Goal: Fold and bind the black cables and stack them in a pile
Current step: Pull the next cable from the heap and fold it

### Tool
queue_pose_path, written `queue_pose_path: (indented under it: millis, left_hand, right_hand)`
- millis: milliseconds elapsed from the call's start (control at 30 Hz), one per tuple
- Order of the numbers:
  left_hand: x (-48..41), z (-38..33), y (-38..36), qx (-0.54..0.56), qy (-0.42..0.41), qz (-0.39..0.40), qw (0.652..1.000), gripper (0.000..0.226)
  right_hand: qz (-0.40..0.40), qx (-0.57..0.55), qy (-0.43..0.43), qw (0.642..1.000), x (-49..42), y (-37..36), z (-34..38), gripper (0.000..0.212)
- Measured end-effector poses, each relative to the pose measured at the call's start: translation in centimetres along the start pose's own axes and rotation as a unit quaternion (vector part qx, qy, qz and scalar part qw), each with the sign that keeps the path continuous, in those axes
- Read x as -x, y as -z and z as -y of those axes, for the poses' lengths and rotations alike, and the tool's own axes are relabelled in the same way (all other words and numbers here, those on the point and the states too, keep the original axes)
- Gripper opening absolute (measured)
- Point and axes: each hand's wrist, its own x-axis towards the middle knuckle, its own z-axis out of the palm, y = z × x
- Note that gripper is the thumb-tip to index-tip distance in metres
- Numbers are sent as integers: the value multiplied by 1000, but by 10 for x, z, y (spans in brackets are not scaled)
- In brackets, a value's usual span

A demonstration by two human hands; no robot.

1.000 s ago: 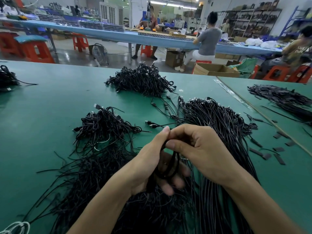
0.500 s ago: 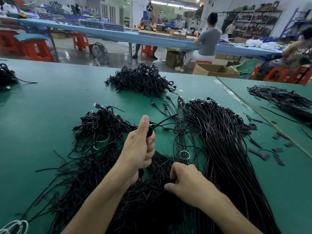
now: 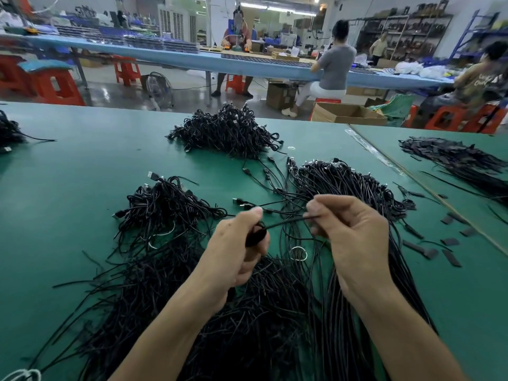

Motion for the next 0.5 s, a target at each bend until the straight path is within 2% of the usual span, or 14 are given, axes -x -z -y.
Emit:
queue_pose_path:
  millis: [67,133,233,300,400,500]
  left_hand:
    - [2,0,-3,-26,-16,26,999,53]
    - [4,-1,-7,-34,-26,39,998,42]
    - [6,-4,-11,15,-35,30,999,23]
    - [6,-5,-11,56,-53,21,997,28]
    - [7,-6,-9,56,-87,1,995,38]
    - [6,-6,-9,58,-100,-13,993,44]
  right_hand:
    - [0,-142,-21,990,4,-6,7,10]
    - [27,-194,-39,980,11,-13,10,10]
    - [63,-149,-52,985,25,-24,9,16]
    - [65,-117,-41,990,34,-30,7,14]
    - [71,-61,3,996,41,-34,4,6]
    - [60,36,71,995,40,-32,4,27]
